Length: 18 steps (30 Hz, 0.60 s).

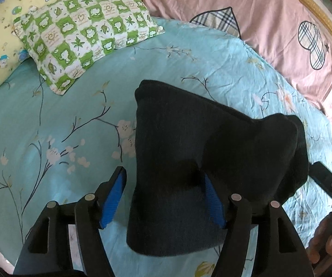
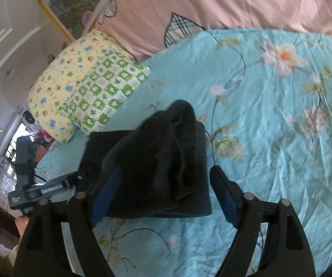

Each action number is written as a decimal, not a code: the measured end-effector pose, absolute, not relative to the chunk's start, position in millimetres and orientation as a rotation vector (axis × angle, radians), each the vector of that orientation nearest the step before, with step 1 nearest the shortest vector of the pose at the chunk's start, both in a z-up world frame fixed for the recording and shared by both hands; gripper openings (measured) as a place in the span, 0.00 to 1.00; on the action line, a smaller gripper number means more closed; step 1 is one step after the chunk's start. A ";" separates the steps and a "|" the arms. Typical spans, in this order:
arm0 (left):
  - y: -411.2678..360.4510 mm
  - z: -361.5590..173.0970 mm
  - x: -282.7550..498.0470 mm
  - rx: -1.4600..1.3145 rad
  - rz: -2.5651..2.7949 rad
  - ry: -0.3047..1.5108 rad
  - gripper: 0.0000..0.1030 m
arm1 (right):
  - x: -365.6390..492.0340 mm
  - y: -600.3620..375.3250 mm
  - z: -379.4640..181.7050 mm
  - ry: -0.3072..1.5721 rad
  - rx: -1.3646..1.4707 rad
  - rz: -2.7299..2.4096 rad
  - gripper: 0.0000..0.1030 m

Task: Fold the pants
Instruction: 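Lower the folded bundle onto the sheet and open both tools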

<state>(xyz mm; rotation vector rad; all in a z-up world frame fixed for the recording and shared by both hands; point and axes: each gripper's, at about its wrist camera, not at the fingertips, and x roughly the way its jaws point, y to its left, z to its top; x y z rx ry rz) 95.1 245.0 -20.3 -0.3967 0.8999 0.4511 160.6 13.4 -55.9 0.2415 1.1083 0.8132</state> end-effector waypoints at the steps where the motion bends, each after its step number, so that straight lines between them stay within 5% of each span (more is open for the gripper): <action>1: 243.2 -20.3 92.4 -0.395 0.453 0.899 0.66 | 159.5 13.9 -54.1 1.105 0.241 0.817 0.78; 18: 232.4 -16.1 62.1 -0.357 0.502 0.863 0.71 | 140.5 17.6 -47.9 1.099 0.221 0.854 0.81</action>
